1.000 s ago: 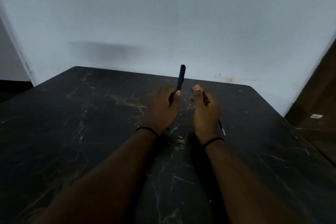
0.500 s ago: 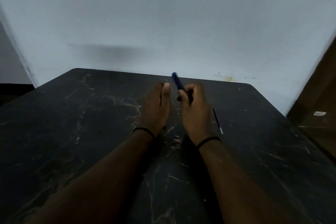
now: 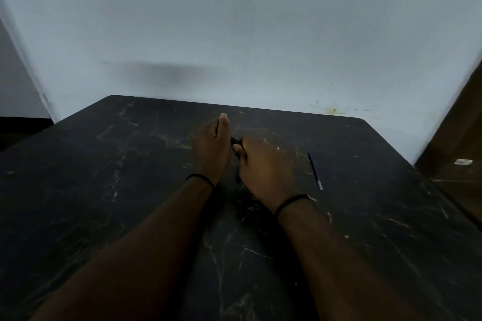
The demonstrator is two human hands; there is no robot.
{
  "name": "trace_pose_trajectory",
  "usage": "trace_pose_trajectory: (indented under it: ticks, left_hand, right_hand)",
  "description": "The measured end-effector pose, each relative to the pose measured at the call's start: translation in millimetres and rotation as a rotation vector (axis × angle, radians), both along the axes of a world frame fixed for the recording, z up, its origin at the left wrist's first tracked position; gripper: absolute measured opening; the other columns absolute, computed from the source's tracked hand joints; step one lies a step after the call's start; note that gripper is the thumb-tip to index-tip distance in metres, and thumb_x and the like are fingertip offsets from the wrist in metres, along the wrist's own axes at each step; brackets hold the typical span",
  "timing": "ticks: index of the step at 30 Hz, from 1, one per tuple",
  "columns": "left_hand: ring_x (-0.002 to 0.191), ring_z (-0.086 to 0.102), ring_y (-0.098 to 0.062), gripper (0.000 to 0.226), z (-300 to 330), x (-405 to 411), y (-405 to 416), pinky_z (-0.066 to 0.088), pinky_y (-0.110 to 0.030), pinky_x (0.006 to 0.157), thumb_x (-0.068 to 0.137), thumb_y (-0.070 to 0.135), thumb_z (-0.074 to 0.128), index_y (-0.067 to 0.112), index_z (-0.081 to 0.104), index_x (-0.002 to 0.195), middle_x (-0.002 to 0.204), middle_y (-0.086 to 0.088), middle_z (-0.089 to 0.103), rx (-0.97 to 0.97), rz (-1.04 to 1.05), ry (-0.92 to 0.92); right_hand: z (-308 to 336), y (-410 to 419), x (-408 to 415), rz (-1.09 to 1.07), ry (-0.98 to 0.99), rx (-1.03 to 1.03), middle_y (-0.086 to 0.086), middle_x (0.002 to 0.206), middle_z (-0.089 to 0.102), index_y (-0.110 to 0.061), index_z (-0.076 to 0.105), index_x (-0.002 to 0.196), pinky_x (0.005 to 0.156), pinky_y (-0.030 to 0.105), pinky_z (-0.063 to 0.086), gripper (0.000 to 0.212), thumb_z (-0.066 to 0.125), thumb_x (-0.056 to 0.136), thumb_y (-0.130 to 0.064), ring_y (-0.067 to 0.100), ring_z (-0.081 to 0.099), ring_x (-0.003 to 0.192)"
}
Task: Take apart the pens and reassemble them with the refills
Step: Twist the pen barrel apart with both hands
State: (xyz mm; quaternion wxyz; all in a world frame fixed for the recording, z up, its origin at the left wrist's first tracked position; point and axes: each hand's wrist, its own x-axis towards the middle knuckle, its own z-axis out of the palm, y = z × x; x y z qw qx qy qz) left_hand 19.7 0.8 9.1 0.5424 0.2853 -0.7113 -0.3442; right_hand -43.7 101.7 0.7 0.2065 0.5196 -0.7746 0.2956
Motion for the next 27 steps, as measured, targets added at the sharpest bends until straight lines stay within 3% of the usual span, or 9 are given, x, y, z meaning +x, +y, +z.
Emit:
trace_pose_trajectory:
  ticks: [2,6,11,14,18,21,25,27]
  left_hand:
    - [0.05,0.029,-0.006,0.049,0,1,0,0.024,-0.027,0.049,0.104,0.025,0.041,0.023,0.031,0.056,0.053,0.005,0.03,0.009,0.0,0.017]
    - [0.052,0.03,-0.01,0.05,2,4,1,0.025,-0.031,0.053,0.105,0.023,0.041,0.022,0.032,0.056,0.053,0.005,0.03,0.024,-0.003,0.04]
    - [0.053,0.031,-0.012,0.046,4,7,-2,0.026,-0.032,0.053,0.105,0.021,0.04,0.015,0.036,0.059,0.055,0.0,0.031,0.011,-0.016,0.069]
    - [0.052,0.033,-0.009,0.046,4,15,-13,0.03,-0.03,0.052,0.105,0.029,0.04,0.016,0.042,0.06,0.055,0.001,0.035,0.063,0.137,0.007]
    - [0.06,0.051,-0.016,0.045,0,29,-31,0.038,-0.029,0.059,0.102,0.035,0.038,0.012,0.063,0.073,0.064,-0.002,0.054,0.113,0.314,-0.334]
    - [0.085,0.066,-0.029,0.041,-3,34,-38,0.053,-0.037,0.077,0.098,0.035,0.044,0.009,0.074,0.092,0.089,-0.011,0.07,0.077,0.416,-0.638]
    - [0.115,0.058,-0.036,0.038,-8,34,-47,0.045,-0.044,0.101,0.095,0.037,0.051,0.009,0.07,0.114,0.123,-0.019,0.064,-0.011,0.436,-0.989]
    - [0.127,0.048,-0.038,0.045,-12,32,-51,0.036,-0.045,0.108,0.093,0.042,0.054,0.01,0.064,0.124,0.138,-0.021,0.053,0.011,0.43,-1.072]
  right_hand:
    - [0,-1,6,-0.028,0.015,-0.022,-0.003,0.067,0.058,-0.028,0.041,0.074,0.049,0.027,0.024,0.031,0.046,0.1,-0.043,0.011,0.037,0.05]
    - [3,-2,7,-0.062,-0.053,0.076,-0.01,0.061,0.036,-0.028,0.041,0.072,0.053,0.031,0.023,0.039,0.036,0.103,-0.051,0.004,0.028,0.05]
    - [4,4,5,0.003,-0.167,0.08,-0.008,0.064,0.045,-0.024,0.05,0.077,0.053,0.031,0.028,0.044,0.033,0.102,-0.056,0.007,0.043,0.056]
    - [3,7,3,-0.021,-0.176,0.092,-0.005,0.064,0.047,-0.023,0.05,0.076,0.053,0.032,0.029,0.047,0.031,0.101,-0.058,0.012,0.047,0.058]
    - [0,8,-2,-0.068,-0.208,0.061,-0.005,0.059,0.044,-0.024,0.041,0.068,0.052,0.032,0.028,0.048,0.034,0.101,-0.059,0.014,0.047,0.057]
    - [-1,6,-4,-0.083,-0.218,0.021,-0.007,0.055,0.04,-0.025,0.032,0.062,0.047,0.029,0.02,0.051,0.037,0.1,-0.058,0.006,0.038,0.05]
    - [-4,4,-6,-0.094,-0.238,0.027,-0.006,0.055,0.041,-0.025,0.034,0.062,0.05,0.03,0.024,0.051,0.037,0.1,-0.06,0.007,0.038,0.051]
    - [-4,4,-6,-0.101,-0.239,0.04,-0.006,0.057,0.043,-0.025,0.036,0.063,0.05,0.031,0.027,0.051,0.036,0.1,-0.06,0.008,0.04,0.053]
